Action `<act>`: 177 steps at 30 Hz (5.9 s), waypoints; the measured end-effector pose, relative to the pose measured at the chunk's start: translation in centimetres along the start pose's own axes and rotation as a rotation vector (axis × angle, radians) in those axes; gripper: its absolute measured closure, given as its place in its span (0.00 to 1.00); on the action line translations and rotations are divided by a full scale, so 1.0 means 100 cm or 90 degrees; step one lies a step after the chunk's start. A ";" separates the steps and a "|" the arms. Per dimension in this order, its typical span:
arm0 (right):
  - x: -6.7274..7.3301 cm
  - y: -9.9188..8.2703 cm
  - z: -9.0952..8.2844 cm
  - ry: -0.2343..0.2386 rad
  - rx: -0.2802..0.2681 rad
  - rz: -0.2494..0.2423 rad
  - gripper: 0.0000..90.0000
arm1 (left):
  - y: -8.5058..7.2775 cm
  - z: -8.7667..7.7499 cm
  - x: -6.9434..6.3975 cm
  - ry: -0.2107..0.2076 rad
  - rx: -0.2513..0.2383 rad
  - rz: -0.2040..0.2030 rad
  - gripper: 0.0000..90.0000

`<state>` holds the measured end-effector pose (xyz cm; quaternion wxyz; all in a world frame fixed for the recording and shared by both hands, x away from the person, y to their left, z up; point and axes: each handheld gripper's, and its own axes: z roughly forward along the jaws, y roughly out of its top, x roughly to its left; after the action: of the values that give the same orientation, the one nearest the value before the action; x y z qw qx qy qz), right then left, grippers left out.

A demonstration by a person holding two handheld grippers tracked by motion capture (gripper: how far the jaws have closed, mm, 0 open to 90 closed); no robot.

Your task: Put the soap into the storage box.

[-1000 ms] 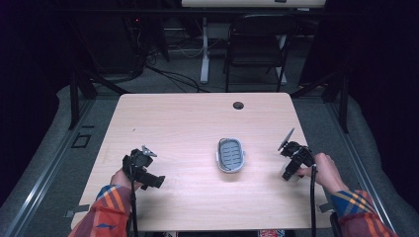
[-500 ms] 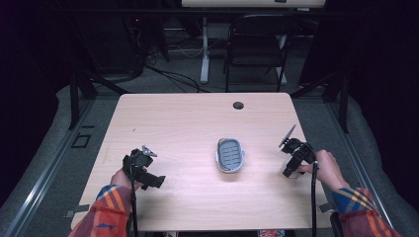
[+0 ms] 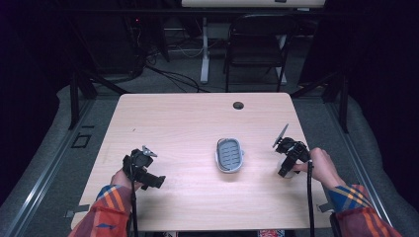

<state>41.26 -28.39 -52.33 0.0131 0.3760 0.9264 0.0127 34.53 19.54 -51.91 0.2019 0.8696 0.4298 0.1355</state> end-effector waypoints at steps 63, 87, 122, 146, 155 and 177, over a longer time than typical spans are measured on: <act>0.021 0.079 -0.042 -0.007 0.011 -0.088 0.26 | 0.001 0.002 -0.002 -0.008 0.007 0.008 0.00; 0.030 0.104 -0.073 -0.025 -0.006 -0.113 0.26 | 0.001 0.002 -0.002 -0.009 0.007 0.008 0.00; 0.076 0.157 -0.071 -0.002 -0.017 -0.190 0.26 | 0.000 0.002 -0.001 -0.012 0.009 0.006 0.00; 0.083 0.171 -0.045 0.022 -0.003 -0.192 0.26 | 0.000 0.003 -0.001 -0.015 0.012 0.008 0.00; 0.085 0.173 -0.036 0.028 0.002 -0.193 0.26 | 0.000 0.003 0.000 -0.016 0.012 0.007 0.00; 0.086 0.175 -0.025 0.028 0.019 -0.176 0.26 | 0.000 0.003 -0.001 -0.016 0.012 0.010 0.00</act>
<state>47.21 -9.87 -49.40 -0.0114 0.2442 0.9696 0.0057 34.64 19.41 -52.15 0.1977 0.8764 0.4220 0.1219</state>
